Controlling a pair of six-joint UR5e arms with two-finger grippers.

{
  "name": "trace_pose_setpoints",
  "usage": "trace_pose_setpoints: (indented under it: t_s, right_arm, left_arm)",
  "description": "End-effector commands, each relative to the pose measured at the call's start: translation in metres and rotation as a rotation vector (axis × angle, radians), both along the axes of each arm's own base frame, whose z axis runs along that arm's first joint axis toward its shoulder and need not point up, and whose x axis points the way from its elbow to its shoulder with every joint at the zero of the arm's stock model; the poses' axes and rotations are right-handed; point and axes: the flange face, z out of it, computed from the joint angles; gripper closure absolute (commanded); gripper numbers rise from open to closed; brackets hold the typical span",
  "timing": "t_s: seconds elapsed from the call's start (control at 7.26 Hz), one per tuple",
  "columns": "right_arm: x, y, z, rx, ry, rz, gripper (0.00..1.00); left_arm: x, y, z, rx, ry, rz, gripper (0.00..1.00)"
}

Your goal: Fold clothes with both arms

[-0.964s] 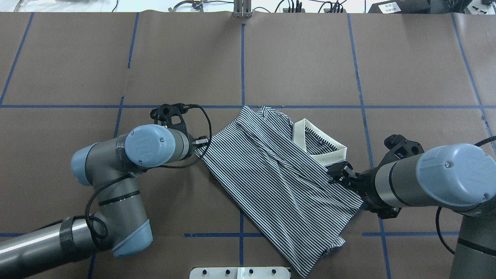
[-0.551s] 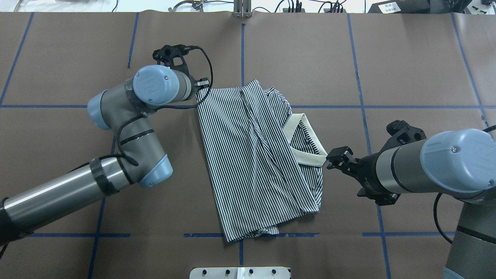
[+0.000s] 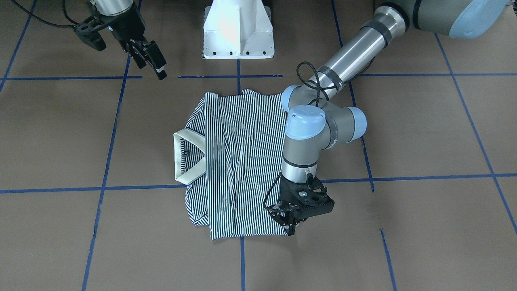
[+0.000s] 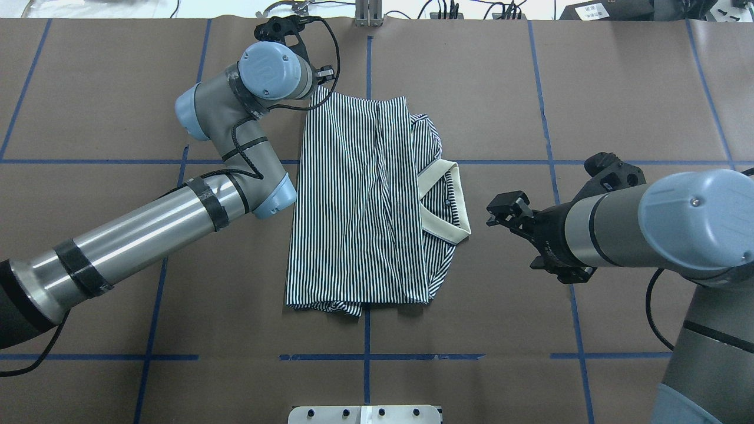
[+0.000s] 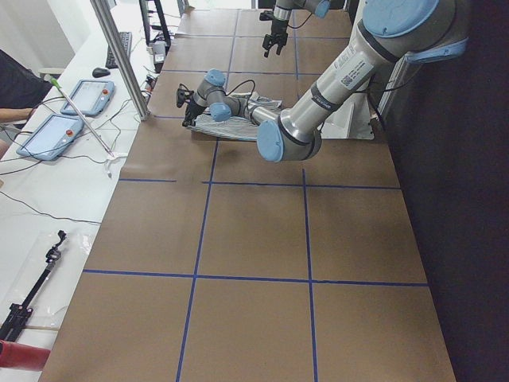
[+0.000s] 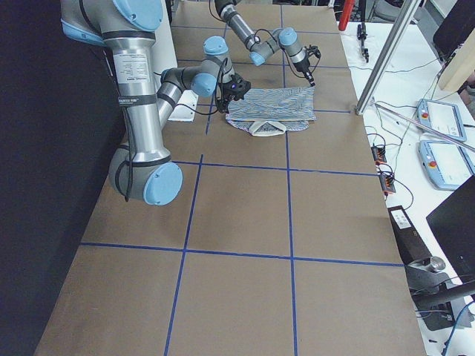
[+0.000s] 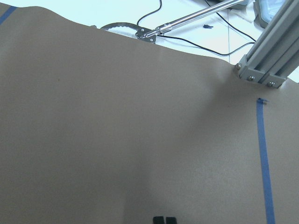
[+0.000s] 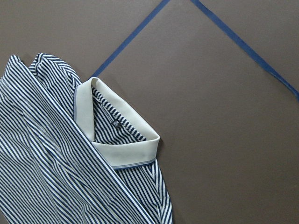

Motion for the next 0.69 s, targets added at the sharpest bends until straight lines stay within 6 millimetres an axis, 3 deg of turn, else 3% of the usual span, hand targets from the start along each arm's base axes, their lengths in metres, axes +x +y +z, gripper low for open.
trace_pose_setpoints:
  t_s: [0.0,0.28,0.41,0.55]
  right_arm:
    - [-0.046,-0.032,-0.019,0.046,0.020,-0.008,0.00]
    - [-0.087,-0.048,-0.017,0.102,0.077,-0.065,0.00]
    - [-0.109,-0.027,-0.014,0.118,0.096,-0.081,0.00]
    - [-0.136,-0.005,-0.006,0.143,0.124,-0.074,0.00]
  left_arm:
    - [-0.022,0.010,0.003,0.074,0.088,-0.001,0.43]
    - [-0.070,0.061,0.019,0.095,0.174,0.086,0.43]
    - [-0.088,0.077,0.022,0.106,0.192,0.093,0.43]
    - [-0.088,0.078,0.025,0.101,0.188,0.093,0.43]
